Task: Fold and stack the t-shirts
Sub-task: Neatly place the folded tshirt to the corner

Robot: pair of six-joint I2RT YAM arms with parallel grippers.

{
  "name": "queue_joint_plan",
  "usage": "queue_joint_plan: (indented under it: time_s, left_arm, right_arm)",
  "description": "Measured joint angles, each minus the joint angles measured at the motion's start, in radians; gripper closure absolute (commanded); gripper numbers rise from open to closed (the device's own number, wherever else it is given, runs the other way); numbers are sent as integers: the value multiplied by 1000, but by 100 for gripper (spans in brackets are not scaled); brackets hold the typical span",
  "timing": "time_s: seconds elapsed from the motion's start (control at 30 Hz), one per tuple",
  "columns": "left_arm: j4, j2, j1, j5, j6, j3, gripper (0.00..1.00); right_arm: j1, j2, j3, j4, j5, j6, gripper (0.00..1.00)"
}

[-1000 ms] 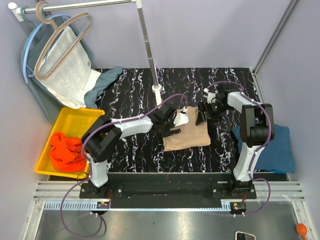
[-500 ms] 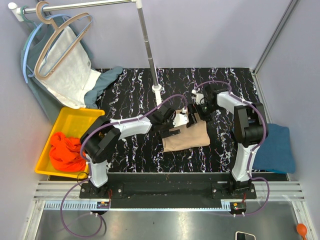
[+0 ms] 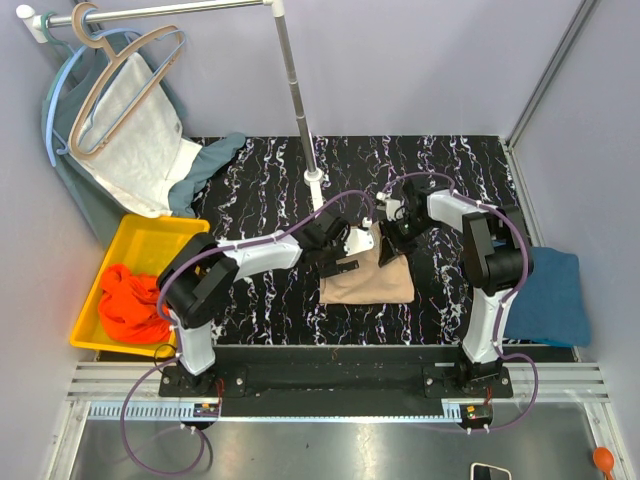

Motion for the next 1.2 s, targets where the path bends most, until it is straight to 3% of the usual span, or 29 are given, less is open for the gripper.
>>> queue_joint_plan:
  time_s: [0.07,0.43,0.87,0.97,1.2]
  left_arm:
    - [1,-6,-1,0,-1,-3,3]
    - [-4,-97,-5,-28,11,-10,3]
    - [24,-284,84,-123,84,-9,2]
    - [24,-301,101,-136,92,-9,2]
    - [31,-311,108,-142,101,-20,2]
  right_arm:
    - [3,-4,-14,-8,-1,-6,100]
    - [14,-191,-45,-116,134,-26,100]
    - [5,-442,-32,-292,496,-38,100]
    - [-39,-483,-26,-328,562,-43,100]
    - [-272,-566,24,-399,686,-111,100]
